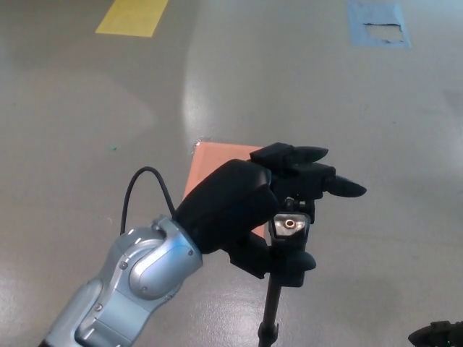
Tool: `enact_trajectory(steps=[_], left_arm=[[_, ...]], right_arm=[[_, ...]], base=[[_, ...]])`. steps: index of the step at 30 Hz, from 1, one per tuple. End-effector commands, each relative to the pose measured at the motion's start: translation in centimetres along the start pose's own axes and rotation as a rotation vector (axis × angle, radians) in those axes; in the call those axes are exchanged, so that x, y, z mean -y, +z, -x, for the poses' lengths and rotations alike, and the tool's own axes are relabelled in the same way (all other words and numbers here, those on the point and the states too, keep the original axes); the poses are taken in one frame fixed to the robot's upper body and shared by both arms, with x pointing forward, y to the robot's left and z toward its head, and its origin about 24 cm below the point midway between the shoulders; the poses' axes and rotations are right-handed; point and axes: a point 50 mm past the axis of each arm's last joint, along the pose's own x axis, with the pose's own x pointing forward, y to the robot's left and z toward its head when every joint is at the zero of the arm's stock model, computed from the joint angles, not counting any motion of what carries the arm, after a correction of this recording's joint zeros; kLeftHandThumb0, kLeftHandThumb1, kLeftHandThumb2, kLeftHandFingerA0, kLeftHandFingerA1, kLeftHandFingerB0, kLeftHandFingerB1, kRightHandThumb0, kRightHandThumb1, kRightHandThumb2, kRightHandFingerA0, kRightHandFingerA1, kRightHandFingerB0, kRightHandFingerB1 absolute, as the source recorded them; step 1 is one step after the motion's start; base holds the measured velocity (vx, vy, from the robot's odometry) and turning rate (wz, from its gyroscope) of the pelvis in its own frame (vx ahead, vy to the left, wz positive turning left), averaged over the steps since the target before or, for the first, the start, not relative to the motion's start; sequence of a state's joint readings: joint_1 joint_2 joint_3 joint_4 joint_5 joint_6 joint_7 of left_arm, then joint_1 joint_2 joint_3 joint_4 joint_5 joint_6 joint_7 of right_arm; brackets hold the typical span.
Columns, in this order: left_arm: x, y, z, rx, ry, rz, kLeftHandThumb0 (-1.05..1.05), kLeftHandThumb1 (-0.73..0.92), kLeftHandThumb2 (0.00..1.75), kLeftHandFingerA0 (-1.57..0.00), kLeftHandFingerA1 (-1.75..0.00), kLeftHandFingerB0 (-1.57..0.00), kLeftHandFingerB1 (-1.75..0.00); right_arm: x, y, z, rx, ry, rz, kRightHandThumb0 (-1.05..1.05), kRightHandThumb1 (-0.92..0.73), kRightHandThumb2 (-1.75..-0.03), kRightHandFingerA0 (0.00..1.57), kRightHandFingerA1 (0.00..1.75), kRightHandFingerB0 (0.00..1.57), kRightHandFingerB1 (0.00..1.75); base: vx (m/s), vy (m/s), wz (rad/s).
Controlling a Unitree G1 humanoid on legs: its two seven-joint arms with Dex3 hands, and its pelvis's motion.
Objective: The robot uses its left hand to grab the top of a phone stand kept on the floor and rotates it anti-clockwise
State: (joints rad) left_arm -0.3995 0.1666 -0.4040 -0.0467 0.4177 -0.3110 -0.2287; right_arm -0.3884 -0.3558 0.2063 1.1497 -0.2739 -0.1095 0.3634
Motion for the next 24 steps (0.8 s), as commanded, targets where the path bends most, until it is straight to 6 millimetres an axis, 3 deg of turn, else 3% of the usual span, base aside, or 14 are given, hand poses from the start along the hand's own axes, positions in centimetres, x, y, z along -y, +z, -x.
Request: enact_trajectory(steps=[1, 2, 3, 8, 10, 12, 15, 16, 17, 18, 19, 20, 22, 24], left_arm=[[-0.18, -0.11, 0.27, 0.018, 0.033, 0.013, -0.33, 0.52, 0.56, -0.3, -0.32, -0.54, -0.39], [-0.18, -0.1, 0.27, 0.019, 0.034, 0.013, -0.33, 0.52, 0.56, -0.3, -0.32, -0.54, -0.39], [-0.13, -0.15, 0.34, 0.03, 0.048, 0.014, -0.34, 0.58, 0.57, -0.47, -0.35, -0.59, -0.39], [-0.17, -0.14, 0.48, 0.084, 0.15, 0.057, -0.27, 0.65, 0.61, -1.06, -0.58, -0.79, -0.44], [-0.19, -0.13, 0.47, 0.09, 0.163, 0.062, -0.27, 0.65, 0.61, -1.06, -0.58, -0.79, -0.44], [-0.28, -0.02, 0.49, 0.091, 0.181, 0.061, -0.29, 0.73, 0.63, -0.84, -1.29, -0.87, -0.46], [-0.34, 0.0, 0.62, 0.088, 0.182, 0.051, -0.24, 0.7, 0.62, -0.83, -1.3, -0.89, -0.47], [-0.28, -0.07, 0.64, 0.089, 0.182, 0.048, -0.2, 0.67, 0.6, -0.91, -1.11, -0.93, -0.48], [-0.26, -0.09, 0.65, 0.09, 0.182, 0.048, -0.2, 0.67, 0.6, -0.91, -1.11, -0.93, -0.48], [-0.23, -0.13, 0.66, 0.092, 0.183, 0.051, -0.17, 0.66, 0.6, -0.89, -1.12, -0.94, -0.49], [-0.22, -0.14, 0.66, 0.093, 0.184, 0.051, -0.17, 0.66, 0.6, -0.89, -1.12, -0.94, -0.49], [-0.21, -0.15, 0.66, 0.093, 0.183, 0.049, -0.16, 0.68, 0.59, -0.9, -1.12, -0.99, -0.5], [-0.18, -0.15, 0.66, 0.095, 0.186, 0.043, -0.22, 0.69, 0.61, -0.9, -1.18, -1.03, -0.53], [-0.16, -0.1, 0.63, 0.092, 0.194, 0.04, -0.25, 0.7, 0.62, -0.92, -1.2, -1.04, -0.54]], right_arm=[[0.48, -0.28, 0.22, -0.016, -0.016, 0.009, -0.37, -0.55, -0.99, 0.46, 0.61, 0.09, 0.45], [0.48, -0.28, 0.22, -0.016, -0.016, 0.007, -0.37, -0.55, -0.99, 0.46, 0.61, 0.09, 0.45], [0.47, -0.28, 0.19, -0.02, -0.013, 0.003, -0.48, -0.77, -0.62, 0.58, 0.4, 0.24, 0.3], [0.63, -0.17, 0.22, -0.014, -0.014, 0.001, -0.48, -0.77, -0.62, 0.58, 0.4, 0.24, 0.3], [0.67, -0.16, 0.24, -0.012, -0.014, 0.001, -0.48, -0.77, -0.62, 0.58, 0.4, 0.24, 0.3], [0.7, -0.17, 0.27, -0.01, -0.014, 0.005, -0.48, -0.76, -0.62, 0.57, 0.4, 0.24, 0.3], [0.63, -0.23, 0.28, -0.01, -0.014, 0.009, -0.48, -0.76, -0.62, 0.58, 0.4, 0.24, 0.3], [0.6, -0.27, 0.28, -0.011, -0.012, 0.011, -0.37, -0.55, -0.99, 0.46, 0.61, 0.09, 0.45], [0.59, -0.28, 0.28, -0.011, -0.011, 0.012, -0.37, -0.55, -0.99, 0.46, 0.61, 0.09, 0.45], [0.59, -0.29, 0.28, -0.01, -0.011, 0.011, -0.48, -0.77, -0.63, 0.56, 0.39, 0.23, 0.3], [0.59, -0.29, 0.28, -0.01, -0.011, 0.011, -0.48, -0.77, -0.63, 0.56, 0.39, 0.23, 0.3], [0.6, -0.29, 0.28, -0.01, -0.011, 0.011, -0.37, -0.55, -0.99, 0.46, 0.61, 0.09, 0.45], [0.59, -0.28, 0.28, -0.011, -0.012, 0.011, -0.48, -0.77, -0.63, 0.56, 0.39, 0.23, 0.3], [0.63, -0.27, 0.28, -0.011, -0.014, 0.009, -0.48, -0.77, -0.63, 0.57, 0.4, 0.23, 0.3]], base=[[0.0, 0.0, 0.0], [0.0, 0.0, 0.0], [0.0, 0.0, 0.0], [0.0, 0.0, 0.0], [0.0, 0.0, 0.0], [0.0, 0.0, 0.0], [0.0, 0.0, 0.0], [0.0, 0.0, 0.0], [0.0, 0.0, 0.0], [0.0, 0.0, 0.0], [0.0, 0.0, 0.0], [0.0, 0.0, 0.0], [0.0, 0.0, 0.0], [0.0, 0.0, 0.0]])
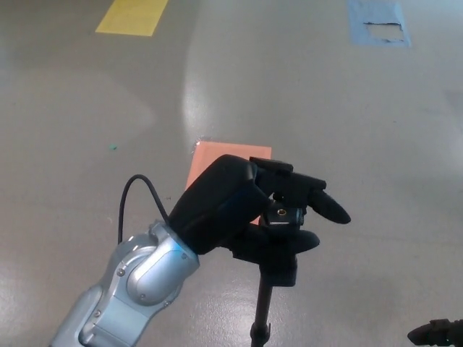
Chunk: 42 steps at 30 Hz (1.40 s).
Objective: The robot uses its left hand to grab the top of a phone stand kept on the floor and rotates it anti-clockwise
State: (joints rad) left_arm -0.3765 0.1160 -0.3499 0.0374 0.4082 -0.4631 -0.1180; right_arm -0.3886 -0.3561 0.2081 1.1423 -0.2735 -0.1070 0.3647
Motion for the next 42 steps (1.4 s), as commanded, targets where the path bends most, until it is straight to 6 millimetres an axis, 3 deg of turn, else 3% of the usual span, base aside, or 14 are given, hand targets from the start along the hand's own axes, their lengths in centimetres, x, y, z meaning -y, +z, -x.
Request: enact_trajectory(steps=[1, 2, 10, 11, 14, 15, 22, 24, 25, 35, 36, 39, 40, 42], left_arm=[[-0.1, 0.3, 0.1, 0.032, 0.046, -0.004, -0.25, 0.7, 0.62, -0.92, -1.2, -1.04, -0.54], [-0.1, 0.3, 0.1, 0.029, 0.047, -0.004, -0.25, 0.7, 0.62, -0.91, -1.22, -1.03, -0.53], [0.0, 0.1, 0.0, 0.003, 0.043, 0.063, -0.2, 0.7, 0.61, -0.83, -1.39, -0.97, -0.53], [0.1, 0.1, 0.1, -0.002, 0.04, 0.081, -0.21, 0.66, 0.64, -0.84, -1.4, -0.95, -0.54], [0.2, -0.1, 0.1, -0.008, 0.042, 0.112, -0.14, 0.69, 0.6, -0.84, -1.39, -0.96, -0.53], [0.2, -0.2, 0.2, -0.016, 0.042, 0.13, -0.19, 0.69, 0.62, -0.89, -1.3, -0.96, -0.52], [0.3, -0.4, 0.3, -0.066, 0.021, 0.244, -0.25, 0.7, 0.61, -1.03, -0.5, -0.9, -0.49], [0.3, -0.5, 0.4, -0.092, 0.007, 0.312, -0.27, 0.59, 0.85, -0.91, -0.65, -0.84, -0.65], [0.3, -0.5, 0.3, -0.113, 0.001, 0.37, -0.16, 0.7, 0.62, -1.0, -0.5, -0.87, -0.48], [0.7, -1.0, 0.2, -0.243, 0.014, 0.698, -0.14, 0.66, 0.6, -1.02, -0.51, -0.87, -0.48], [0.7, -1.0, 0.2, -0.252, 0.016, 0.716, -0.13, 0.66, 0.6, -1.01, -0.51, -0.88, -0.48], [0.7, -1.1, 0.2, -0.268, 0.016, 0.744, -0.13, 0.67, 0.6, -1.01, -0.5, -0.88, -0.48], [0.7, -1.1, 0.2, -0.275, 0.015, 0.761, -0.14, 0.66, 0.61, -1.02, -0.52, -0.87, -0.48], [0.8, -1.2, 0.2, -0.289, 0.011, 0.795, -0.15, 0.65, 0.62, -1.03, -0.54, -0.87, -0.49]], right_arm=[[0.6, -0.4, 0.3, -0.015, -0.014, 0.006, -0.48, -0.77, -0.63, 0.57, 0.4, 0.23, 0.3], [0.6, -0.4, 0.3, -0.015, -0.013, 0.005, -0.37, -0.56, -1.0, 0.46, 0.61, 0.09, 0.45], [0.8, -0.1, 0.3, -0.009, -0.012, 0.007, -0.48, -0.77, -0.62, 0.56, 0.4, 0.23, 0.3], [0.8, -0.1, 0.3, -0.008, -0.011, 0.01, -0.37, -0.56, -1.0, 0.45, 0.61, 0.09, 0.45], [0.9, -0.1, 0.3, -0.001, -0.012, 0.019, -0.37, -0.56, -1.0, 0.46, 0.61, 0.09, 0.45], [0.9, -0.1, 0.3, -0.006, -0.016, 0.013, -0.49, -0.76, -0.62, 0.56, 0.39, 0.23, 0.3], [0.9, 0.0, 0.3, -0.008, -0.015, 0.009, -0.56, -0.62, -0.85, 0.49, 0.52, 0.2, 0.42], [0.9, 0.0, 0.3, -0.005, -0.013, 0.006, -0.49, -0.77, -0.62, 0.55, 0.39, 0.24, 0.31], [1.0, 0.0, 0.3, -0.005, -0.013, 0.006, -0.37, -0.55, -0.99, 0.45, 0.61, 0.1, 0.45], [1.3, 0.4, 0.3, 0.003, -0.018, 0.023, -0.48, -0.77, -0.62, 0.55, 0.4, 0.24, 0.31], [1.3, 0.4, 0.3, 0.002, -0.014, 0.02, -0.37, -0.56, -1.0, 0.44, 0.61, 0.09, 0.45], [1.3, 0.5, 0.3, 0.001, -0.01, 0.014, -0.37, -0.55, -0.99, 0.45, 0.61, 0.1, 0.46], [1.3, 0.5, 0.3, 0.0, -0.013, 0.014, -0.49, -0.77, -0.63, 0.55, 0.39, 0.23, 0.31], [1.4, 0.5, 0.3, -0.005, -0.018, 0.015, -0.49, -0.77, -0.62, 0.55, 0.39, 0.24, 0.3]], base=[[0.0, 0.0, 0.0], [0.0, 0.0, 0.0], [0.0, 0.0, 0.0], [0.0, 0.0, 0.0], [0.0, 0.0, 0.0], [0.0, 0.0, 0.0], [0.0, 0.0, 0.0], [0.0, 0.0, 0.0], [0.0, 0.0, 0.0], [0.0, 0.0, 0.0], [0.0, 0.0, 0.0], [0.0, 0.0, 0.0], [0.0, 0.0, 0.0], [0.0, 0.0, 0.0]])
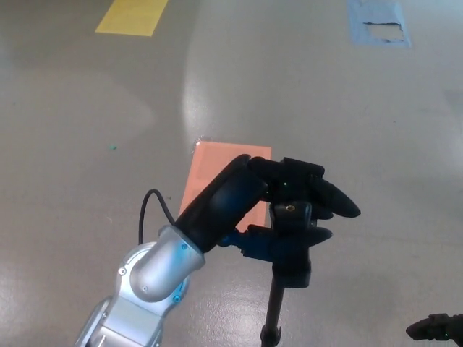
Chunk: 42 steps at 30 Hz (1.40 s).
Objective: The robot uses its left hand to grab the top of a phone stand kept on the floor and rotates it anti-clockwise
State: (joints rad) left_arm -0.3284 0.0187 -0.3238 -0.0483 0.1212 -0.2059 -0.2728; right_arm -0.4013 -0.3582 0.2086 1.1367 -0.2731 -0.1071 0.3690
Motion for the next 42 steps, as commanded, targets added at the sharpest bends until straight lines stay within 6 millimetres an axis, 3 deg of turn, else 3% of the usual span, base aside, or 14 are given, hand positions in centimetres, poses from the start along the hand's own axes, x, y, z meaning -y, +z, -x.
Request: enact_trajectory(steps=[1, 3, 4, 8, 19, 22, 23, 28, 30, 31, 34, 35, 38, 42], left_arm=[[-0.1, -1.3, 0.3, -0.179, -0.003, 0.411, -0.12, 0.66, 0.6, -1.03, -0.52, -0.89, -0.48], [-0.1, -1.4, 0.3, -0.191, -0.006, 0.427, -0.13, 0.66, 0.6, -1.04, -0.53, -0.89, -0.48], [-0.1, -1.5, 0.3, -0.197, -0.007, 0.437, -0.15, 0.67, 0.6, -1.07, -0.53, -0.89, -0.48], [-0.3, -1.6, 0.2, -0.214, -0.005, 0.463, -0.17, 0.66, 0.59, -1.07, -0.53, -0.88, -0.47], [-0.9, -1.8, -0.3, -0.275, 0.001, 0.556, -0.15, 0.64, 0.6, -1.03, -0.54, -0.86, -0.48], [-1.1, -1.8, -0.5, -0.305, 0.008, 0.605, -0.15, 0.64, 0.59, -1.01, -0.54, -0.86, -0.48], [-1.2, -1.9, -0.6, -0.322, 0.012, 0.628, -0.14, 0.64, 0.59, -1.01, -0.54, -0.85, -0.48], [-1.5, -2.0, -0.7, -0.351, 0.015, 0.665, -0.14, 0.65, 0.6, -1.0, -0.54, -0.83, -0.48], [-1.6, -2.1, -0.8, -0.379, 0.012, 0.685, -0.16, 0.66, 0.6, -0.99, -0.54, -0.82, -0.47], [-1.7, -2.2, -0.9, -0.391, 0.012, 0.696, -0.16, 0.68, 0.6, -1.0, -0.53, -0.81, -0.46], [-1.7, -2.2, -1.0, -0.411, 0.014, 0.715, -0.18, 0.68, 0.6, -1.0, -0.53, -0.81, -0.46], [-1.7, -2.3, -1.2, -0.426, 0.016, 0.738, -0.17, 0.69, 0.6, -1.0, -0.53, -0.82, -0.46], [-1.7, -2.4, -1.3, -0.435, 0.017, 0.757, -0.16, 0.71, 0.61, -0.99, -0.53, -0.82, -0.47], [-1.6, -2.6, -1.6, -0.448, 0.014, 0.779, -0.17, 0.71, 0.61, -0.97, -0.54, -0.8, -0.47]], right_arm=[[1.0, 0.1, 0.2, -0.02, -0.014, 0.011, -0.49, -0.76, -0.62, 0.56, 0.39, 0.24, 0.31], [1.0, 0.1, 0.2, -0.019, -0.014, 0.006, -0.55, -0.62, -0.85, 0.51, 0.53, 0.2, 0.42], [1.0, 0.1, 0.2, -0.019, -0.013, 0.004, -0.48, -0.76, -0.62, 0.56, 0.4, 0.24, 0.31], [1.2, 0.4, 0.2, -0.012, -0.016, 0.007, -0.56, -0.62, -0.85, 0.5, 0.53, 0.21, 0.42], [1.8, 1.0, 0.2, 0.0, -0.032, 0.001, -0.55, -0.62, -0.85, 0.49, 0.52, 0.21, 0.42], [2.0, 1.3, 0.2, 0.007, -0.041, 0.012, -0.48, -0.76, -0.62, 0.57, 0.4, 0.26, 0.31], [2.1, 1.4, 0.2, 0.009, -0.042, 0.013, -0.57, -0.63, -0.85, 0.49, 0.52, 0.21, 0.42], [2.3, 1.8, 0.2, 0.014, -0.04, 0.02, -0.55, -0.62, -0.87, 0.47, 0.52, 0.21, 0.43], [2.5, 2.0, 0.2, 0.018, -0.044, 0.025, -0.49, -0.77, -0.62, 0.55, 0.39, 0.25, 0.3], [2.5, 2.1, 0.2, 0.021, -0.044, 0.025, -0.37, -0.55, -1.0, 0.44, 0.61, 0.1, 0.46], [2.6, 2.1, 0.2, 0.026, -0.043, 0.023, -0.37, -0.55, -1.0, 0.44, 0.61, 0.1, 0.46], [2.6, 2.2, 0.2, 0.025, -0.047, 0.019, -0.49, -0.76, -0.62, 0.56, 0.39, 0.26, 0.31], [2.6, 2.3, 0.2, 0.028, -0.046, 0.016, -0.56, -0.62, -0.85, 0.49, 0.53, 0.2, 0.43], [2.6, 2.3, 0.2, 0.03, -0.047, 0.019, -0.48, -0.76, -0.62, 0.55, 0.39, 0.24, 0.31]], base=[[0.0, 0.0, 0.0], [0.0, 0.0, 0.0], [0.0, 0.0, 0.0], [0.0, 0.0, 0.0], [0.0, 0.0, 0.0], [0.0, 0.0, 0.0], [0.0, 0.0, 0.0], [0.0, 0.0, 0.0], [0.0, 0.0, 0.0], [0.0, 0.0, 0.0], [0.0, 0.0, 0.0], [0.0, 0.0, 0.0], [0.0, 0.0, 0.0], [0.0, 0.0, 0.0]])
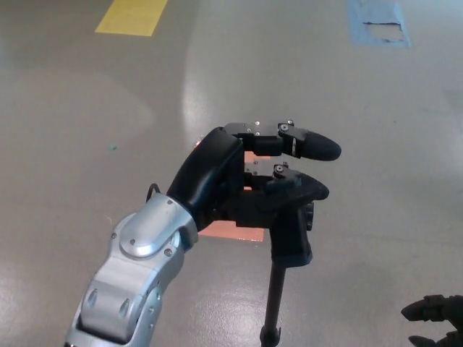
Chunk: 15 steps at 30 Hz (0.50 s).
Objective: The robot uses its left hand to grab the top of a phone stand kept on the floor and rotates it anti-clockwise
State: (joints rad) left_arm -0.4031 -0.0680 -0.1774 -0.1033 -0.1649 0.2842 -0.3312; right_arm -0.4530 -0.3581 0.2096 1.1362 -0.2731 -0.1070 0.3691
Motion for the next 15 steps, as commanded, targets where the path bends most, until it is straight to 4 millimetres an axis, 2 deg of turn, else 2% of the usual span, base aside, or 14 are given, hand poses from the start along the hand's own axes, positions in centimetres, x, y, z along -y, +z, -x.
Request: enact_trajectory(steps=[1, 2, 8, 12, 13, 14, 15], left_arm=[[-0.12, -1.41, -0.77, -0.254, -0.035, 0.341, -0.17, 0.71, 0.61, -0.97, -0.54, -0.8, -0.47], [-0.11, -1.43, -0.88, -0.26, -0.036, 0.348, -0.18, 0.71, 0.61, -0.98, -0.54, -0.8, -0.47], [-0.12, -1.44, -1.21, -0.296, -0.044, 0.39, -0.2, 0.7, 0.61, -0.99, -0.54, -0.8, -0.46], [-0.01, -1.8, -1.59, -0.36, -0.111, 0.479, -0.22, 0.69, 0.6, -0.98, -0.56, -0.77, -0.46], [-0.02, -1.81, -1.63, -0.367, -0.116, 0.489, -0.21, 0.69, 0.6, -0.98, -0.57, -0.77, -0.46], [-0.02, -1.8, -1.66, -0.371, -0.118, 0.494, -0.21, 0.69, 0.6, -0.98, -0.57, -0.77, -0.46], [-0.01, -1.85, -1.76, -0.382, -0.12, 0.509, -0.2, 0.68, 0.6, -0.97, -0.59, -0.77, -0.47]], right_arm=[[1.46, 0.46, 0.26, -0.013, -0.02, 0.003, -0.48, -0.76, -0.62, 0.55, 0.39, 0.24, 0.31], [1.49, 0.48, 0.27, -0.014, -0.021, 0.004, -0.57, -0.62, -0.85, 0.5, 0.52, 0.2, 0.42], [1.6, 0.58, 0.29, -0.009, -0.022, 0.011, -0.56, -0.62, -0.85, 0.52, 0.53, 0.21, 0.42], [1.68, 0.63, 0.3, -0.008, -0.018, 0.009, -0.57, -0.62, -0.85, 0.51, 0.53, 0.21, 0.43], [1.72, 0.68, 0.31, -0.006, -0.017, 0.01, -0.48, -0.76, -0.62, 0.57, 0.39, 0.25, 0.31], [1.75, 0.72, 0.32, -0.005, -0.016, 0.01, -0.48, -0.76, -0.62, 0.57, 0.39, 0.25, 0.31], [1.81, 0.78, 0.32, -0.003, -0.016, 0.009, -0.56, -0.62, -0.85, 0.49, 0.52, 0.2, 0.42]], base=[[0.0, 0.0, 0.0], [0.0, 0.0, 0.0], [0.0, 0.0, 0.0], [0.0, 0.0, 0.0], [0.0, 0.0, 0.0], [0.0, 0.0, 0.0], [0.0, 0.0, 0.0]])
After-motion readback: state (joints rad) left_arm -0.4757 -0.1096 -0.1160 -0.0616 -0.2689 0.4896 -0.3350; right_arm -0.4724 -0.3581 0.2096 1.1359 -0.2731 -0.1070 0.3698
